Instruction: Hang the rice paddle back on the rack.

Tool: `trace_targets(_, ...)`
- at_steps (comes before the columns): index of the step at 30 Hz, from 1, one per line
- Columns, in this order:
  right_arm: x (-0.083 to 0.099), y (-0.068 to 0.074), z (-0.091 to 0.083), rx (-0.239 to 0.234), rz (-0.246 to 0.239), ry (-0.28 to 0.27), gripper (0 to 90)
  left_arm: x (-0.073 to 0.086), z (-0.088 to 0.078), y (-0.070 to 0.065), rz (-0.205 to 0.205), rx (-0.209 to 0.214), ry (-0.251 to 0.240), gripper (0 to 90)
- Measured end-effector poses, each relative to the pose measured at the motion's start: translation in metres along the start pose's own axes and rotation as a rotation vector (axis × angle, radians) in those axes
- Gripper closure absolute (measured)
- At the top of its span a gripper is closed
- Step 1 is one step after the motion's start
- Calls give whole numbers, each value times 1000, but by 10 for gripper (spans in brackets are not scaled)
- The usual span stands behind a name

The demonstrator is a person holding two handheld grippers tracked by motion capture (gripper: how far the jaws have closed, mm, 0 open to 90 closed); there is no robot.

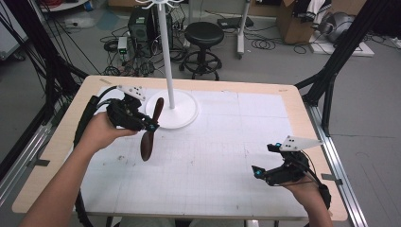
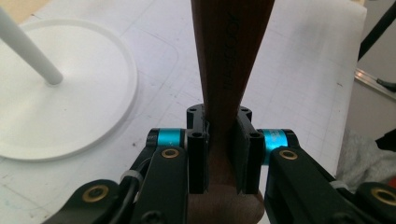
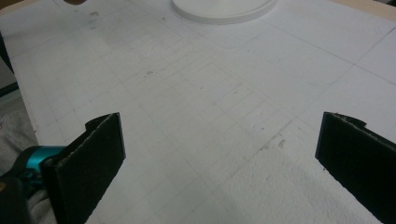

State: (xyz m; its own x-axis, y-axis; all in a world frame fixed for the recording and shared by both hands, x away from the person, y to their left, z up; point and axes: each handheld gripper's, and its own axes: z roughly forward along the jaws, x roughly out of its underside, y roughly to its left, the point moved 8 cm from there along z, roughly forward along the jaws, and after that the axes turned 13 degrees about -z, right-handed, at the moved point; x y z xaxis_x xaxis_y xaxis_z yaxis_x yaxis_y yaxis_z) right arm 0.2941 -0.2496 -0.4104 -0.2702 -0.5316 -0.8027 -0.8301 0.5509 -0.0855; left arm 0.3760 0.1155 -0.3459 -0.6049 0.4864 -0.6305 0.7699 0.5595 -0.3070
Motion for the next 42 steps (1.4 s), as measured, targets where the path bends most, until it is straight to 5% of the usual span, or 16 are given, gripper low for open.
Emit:
trace_targets(15, 0, 1, 1, -5, -4, 3, 5, -19, -28, 5, -35, 5, -96, 778)
trace_targets(42, 1, 1, 2, -11, 2, 10, 5, -56, -76, 16, -69, -53, -196, 777)
